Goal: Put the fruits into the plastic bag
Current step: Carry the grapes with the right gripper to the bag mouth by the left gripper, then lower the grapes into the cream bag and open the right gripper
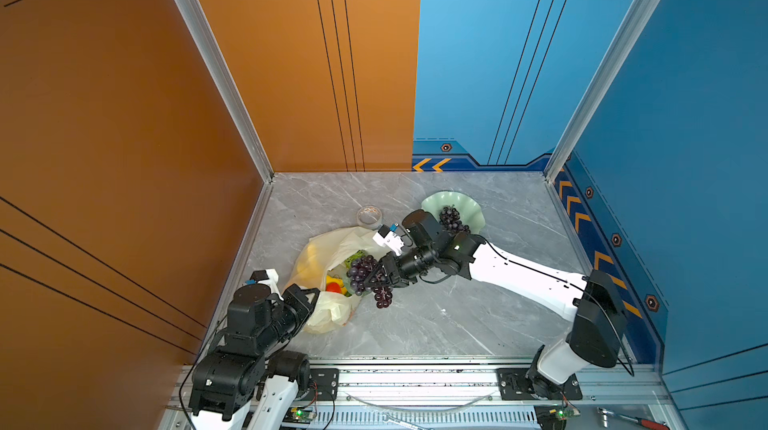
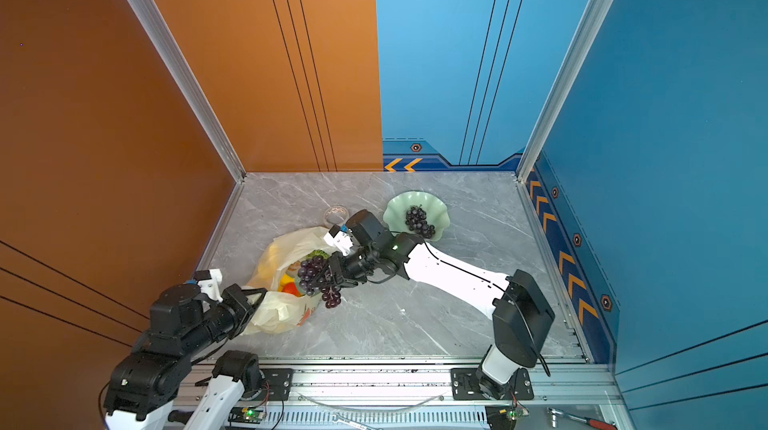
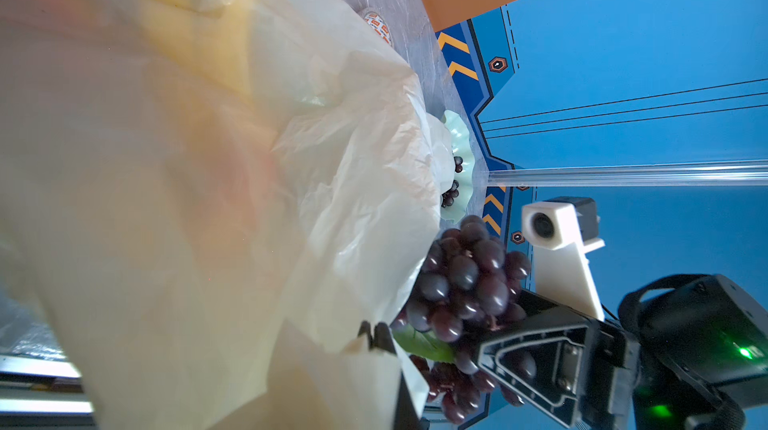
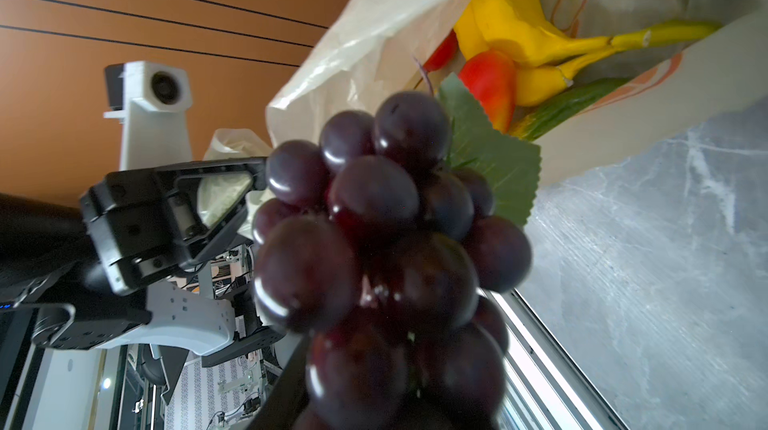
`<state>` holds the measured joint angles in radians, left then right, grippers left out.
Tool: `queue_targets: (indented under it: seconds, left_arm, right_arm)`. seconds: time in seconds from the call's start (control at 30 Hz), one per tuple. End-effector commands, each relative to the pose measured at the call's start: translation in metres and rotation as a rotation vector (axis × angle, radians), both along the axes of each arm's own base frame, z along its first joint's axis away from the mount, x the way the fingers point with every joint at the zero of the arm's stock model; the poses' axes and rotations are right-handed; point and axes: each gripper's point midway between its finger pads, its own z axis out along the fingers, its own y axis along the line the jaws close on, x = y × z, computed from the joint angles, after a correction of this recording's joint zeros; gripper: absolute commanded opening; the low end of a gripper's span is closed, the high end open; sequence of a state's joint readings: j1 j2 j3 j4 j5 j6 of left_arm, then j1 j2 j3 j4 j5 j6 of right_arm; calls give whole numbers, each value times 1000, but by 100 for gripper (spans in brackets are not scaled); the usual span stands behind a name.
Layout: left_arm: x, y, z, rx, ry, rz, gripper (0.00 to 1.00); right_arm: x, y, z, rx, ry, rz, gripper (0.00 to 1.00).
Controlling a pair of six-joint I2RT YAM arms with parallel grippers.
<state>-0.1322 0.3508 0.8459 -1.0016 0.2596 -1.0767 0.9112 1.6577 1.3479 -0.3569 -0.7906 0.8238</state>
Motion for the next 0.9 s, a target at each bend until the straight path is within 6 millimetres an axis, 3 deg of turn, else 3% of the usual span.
queue_targets:
  seconds: [0.0, 0.17, 0.4, 0.7, 0.77, 0.87]
  left_arm:
    - [-3, -5, 10, 0, -44, -44, 0]
    - [-5, -8, 14, -1, -58, -69, 0]
    - [-12, -20, 20, -21, -81, -150, 0]
    - [-22, -33, 32, -52, -119, -237, 0]
    - [-23, -34, 31, -60, -115, -246, 0]
    - [-25, -36, 28, -69, -108, -258, 0]
  right_arm:
    - [-3, 10, 11, 26, -24, 59, 35]
    - [1, 20, 0, -14, 12, 89, 35]
    - [14, 43, 0, -20, 77, 113, 34]
    - [61, 73, -1, -53, 165, -61, 35]
    - [72, 80, -12, -80, 199, -113, 35]
    - [83, 92, -5, -45, 246, -177, 35]
